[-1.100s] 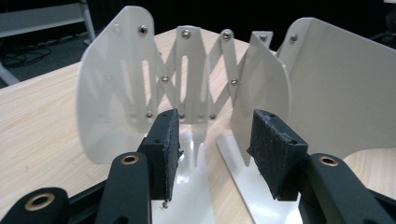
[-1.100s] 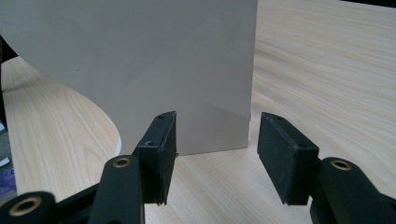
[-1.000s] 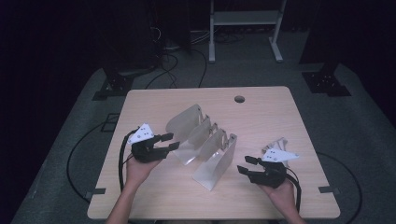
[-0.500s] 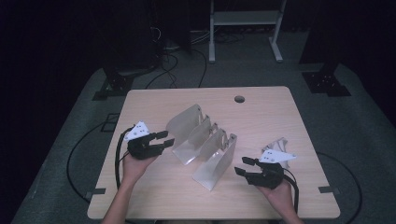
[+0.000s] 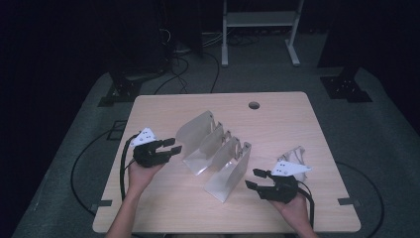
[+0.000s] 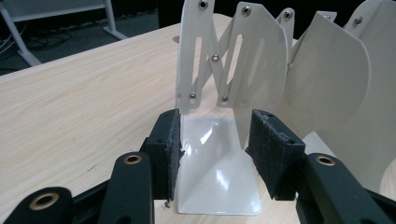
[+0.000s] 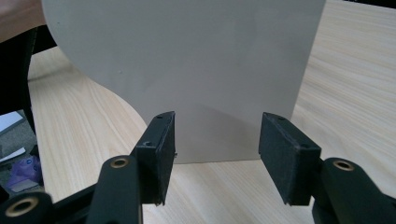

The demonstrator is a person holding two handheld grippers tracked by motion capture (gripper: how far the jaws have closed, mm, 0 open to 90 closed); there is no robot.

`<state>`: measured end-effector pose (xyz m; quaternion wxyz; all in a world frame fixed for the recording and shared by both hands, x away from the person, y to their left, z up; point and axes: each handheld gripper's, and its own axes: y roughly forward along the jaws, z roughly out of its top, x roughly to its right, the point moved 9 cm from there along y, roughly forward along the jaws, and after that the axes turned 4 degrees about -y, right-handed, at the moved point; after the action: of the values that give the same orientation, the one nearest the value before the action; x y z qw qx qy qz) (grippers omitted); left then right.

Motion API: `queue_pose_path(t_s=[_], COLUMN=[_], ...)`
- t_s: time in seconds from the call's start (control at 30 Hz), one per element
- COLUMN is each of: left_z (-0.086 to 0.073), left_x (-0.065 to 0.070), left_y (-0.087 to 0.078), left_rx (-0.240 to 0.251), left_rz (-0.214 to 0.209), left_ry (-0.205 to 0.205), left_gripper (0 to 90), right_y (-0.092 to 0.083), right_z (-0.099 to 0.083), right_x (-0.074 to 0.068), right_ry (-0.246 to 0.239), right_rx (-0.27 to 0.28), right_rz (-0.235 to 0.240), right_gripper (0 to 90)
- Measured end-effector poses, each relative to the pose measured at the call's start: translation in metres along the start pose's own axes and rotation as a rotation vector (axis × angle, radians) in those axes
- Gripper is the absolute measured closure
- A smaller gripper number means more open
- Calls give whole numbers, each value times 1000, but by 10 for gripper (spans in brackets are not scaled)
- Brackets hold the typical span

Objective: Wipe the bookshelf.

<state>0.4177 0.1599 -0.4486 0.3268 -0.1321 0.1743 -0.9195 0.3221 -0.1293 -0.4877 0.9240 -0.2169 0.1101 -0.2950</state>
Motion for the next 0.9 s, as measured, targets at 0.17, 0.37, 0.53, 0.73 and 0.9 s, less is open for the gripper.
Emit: queue_pose_path(t_s=[0.17,0.37,0.53,0.73,0.9], left_z=[0,2,2,3,6], left_x=[-5,-10,-10,-13,-11], left_y=[2,5,12,19,21], left_rx=[-4,3,-9,-27,-27], left_rz=[9,12,-4,-3,-14], left_ry=[-4,-9,-18,-24,-18], left_gripper=[537,551,581,612,684], right_y=[2,4,9,17,23], right_z=[1,2,0,-2,-4], right_x=[-4,-10,-18,-26,-33], right_ry=[-4,-8,-9,-3,-11], right_rx=[-2,1,-8,-12,-17], right_rz=[12,24,45,57,53], right_gripper=[448,441,432,405,396])
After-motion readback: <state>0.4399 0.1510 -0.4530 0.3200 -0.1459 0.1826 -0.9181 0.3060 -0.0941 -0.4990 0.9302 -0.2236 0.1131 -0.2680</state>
